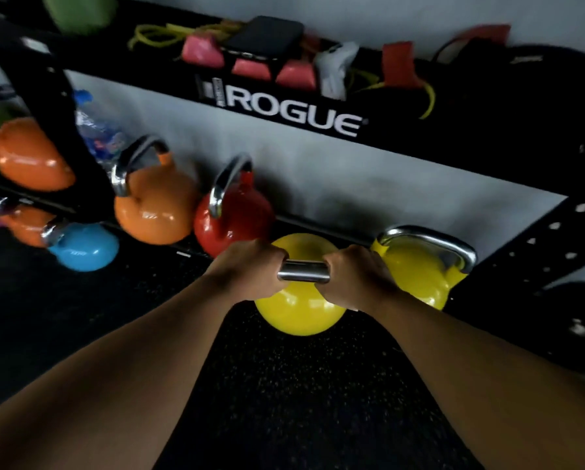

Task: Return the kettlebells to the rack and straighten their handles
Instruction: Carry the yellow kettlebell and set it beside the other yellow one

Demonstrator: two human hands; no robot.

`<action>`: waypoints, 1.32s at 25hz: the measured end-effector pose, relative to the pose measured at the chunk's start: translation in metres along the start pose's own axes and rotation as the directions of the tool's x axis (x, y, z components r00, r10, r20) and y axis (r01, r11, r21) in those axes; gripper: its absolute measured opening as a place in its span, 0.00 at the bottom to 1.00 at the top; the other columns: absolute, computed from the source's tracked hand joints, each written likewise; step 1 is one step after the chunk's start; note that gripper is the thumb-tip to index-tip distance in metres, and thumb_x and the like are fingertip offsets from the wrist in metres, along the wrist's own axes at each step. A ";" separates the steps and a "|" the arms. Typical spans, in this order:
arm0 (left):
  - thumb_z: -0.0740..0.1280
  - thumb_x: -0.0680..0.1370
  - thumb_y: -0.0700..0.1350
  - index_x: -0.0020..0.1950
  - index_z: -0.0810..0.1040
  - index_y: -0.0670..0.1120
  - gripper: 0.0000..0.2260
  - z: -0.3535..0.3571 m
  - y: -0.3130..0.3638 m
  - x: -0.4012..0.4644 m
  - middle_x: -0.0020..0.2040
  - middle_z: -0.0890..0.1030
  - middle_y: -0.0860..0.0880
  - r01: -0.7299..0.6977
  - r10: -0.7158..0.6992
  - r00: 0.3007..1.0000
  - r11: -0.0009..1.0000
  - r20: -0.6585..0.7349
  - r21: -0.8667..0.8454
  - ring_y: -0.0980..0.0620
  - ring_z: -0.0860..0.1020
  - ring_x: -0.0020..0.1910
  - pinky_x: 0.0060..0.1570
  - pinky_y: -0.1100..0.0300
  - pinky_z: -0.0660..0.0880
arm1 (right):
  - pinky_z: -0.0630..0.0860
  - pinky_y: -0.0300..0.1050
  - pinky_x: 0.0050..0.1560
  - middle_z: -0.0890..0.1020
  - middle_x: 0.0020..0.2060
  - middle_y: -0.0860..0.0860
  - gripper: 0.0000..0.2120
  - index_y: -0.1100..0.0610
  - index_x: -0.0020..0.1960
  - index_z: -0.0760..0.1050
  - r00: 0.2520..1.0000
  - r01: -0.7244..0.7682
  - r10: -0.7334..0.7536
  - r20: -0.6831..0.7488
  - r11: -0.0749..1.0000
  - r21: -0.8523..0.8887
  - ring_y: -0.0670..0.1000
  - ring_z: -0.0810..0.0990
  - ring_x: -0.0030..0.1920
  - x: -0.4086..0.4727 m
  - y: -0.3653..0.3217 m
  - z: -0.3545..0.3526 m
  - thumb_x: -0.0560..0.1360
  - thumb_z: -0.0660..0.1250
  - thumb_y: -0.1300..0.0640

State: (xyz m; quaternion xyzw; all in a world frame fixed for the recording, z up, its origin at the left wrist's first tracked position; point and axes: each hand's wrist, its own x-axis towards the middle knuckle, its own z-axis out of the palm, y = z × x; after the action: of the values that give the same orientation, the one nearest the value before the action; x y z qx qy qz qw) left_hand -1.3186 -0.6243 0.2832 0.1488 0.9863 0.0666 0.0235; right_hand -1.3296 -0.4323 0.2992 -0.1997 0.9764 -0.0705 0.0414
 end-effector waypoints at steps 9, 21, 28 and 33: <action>0.67 0.74 0.50 0.52 0.79 0.47 0.09 0.018 -0.033 0.126 0.48 0.83 0.43 -0.143 0.143 0.990 0.990 0.008 0.008 0.37 0.82 0.47 0.42 0.50 0.77 | 0.77 0.52 0.50 0.84 0.49 0.59 0.12 0.53 0.52 0.81 0.972 -0.226 0.229 -0.055 0.972 0.065 0.65 0.81 0.52 0.085 0.038 0.021 0.71 0.67 0.50; 0.73 0.71 0.50 0.58 0.79 0.45 0.18 0.049 -0.046 0.215 0.55 0.83 0.40 0.002 -0.010 0.999 0.984 -0.043 -0.176 0.38 0.80 0.56 0.52 0.46 0.76 | 0.79 0.53 0.54 0.84 0.53 0.63 0.20 0.60 0.60 0.79 0.941 -0.294 0.322 -0.100 0.929 0.225 0.64 0.82 0.54 0.163 0.086 0.044 0.69 0.73 0.56; 0.72 0.73 0.46 0.62 0.71 0.46 0.20 0.044 -0.045 0.209 0.55 0.81 0.41 -0.009 0.000 0.999 0.971 -0.037 -0.239 0.39 0.80 0.54 0.49 0.47 0.78 | 0.72 0.56 0.59 0.74 0.63 0.60 0.23 0.58 0.68 0.71 0.943 -0.311 0.324 -0.078 0.939 0.147 0.63 0.71 0.64 0.159 0.084 0.041 0.73 0.69 0.56; 0.70 0.72 0.44 0.71 0.62 0.50 0.30 0.023 -0.035 0.189 0.62 0.73 0.45 -0.119 0.113 0.992 0.985 -0.056 -0.127 0.42 0.75 0.58 0.49 0.50 0.74 | 0.71 0.55 0.59 0.71 0.62 0.58 0.26 0.53 0.67 0.66 0.953 -0.266 0.277 -0.119 0.959 0.102 0.60 0.70 0.62 0.126 0.076 0.032 0.73 0.69 0.49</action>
State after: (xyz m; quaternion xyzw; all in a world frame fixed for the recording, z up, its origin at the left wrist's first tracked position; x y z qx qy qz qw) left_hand -1.5075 -0.5982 0.2503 0.2026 0.9698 0.1358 0.0050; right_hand -1.4713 -0.4168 0.2494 -0.0566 0.9913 -0.1186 -0.0055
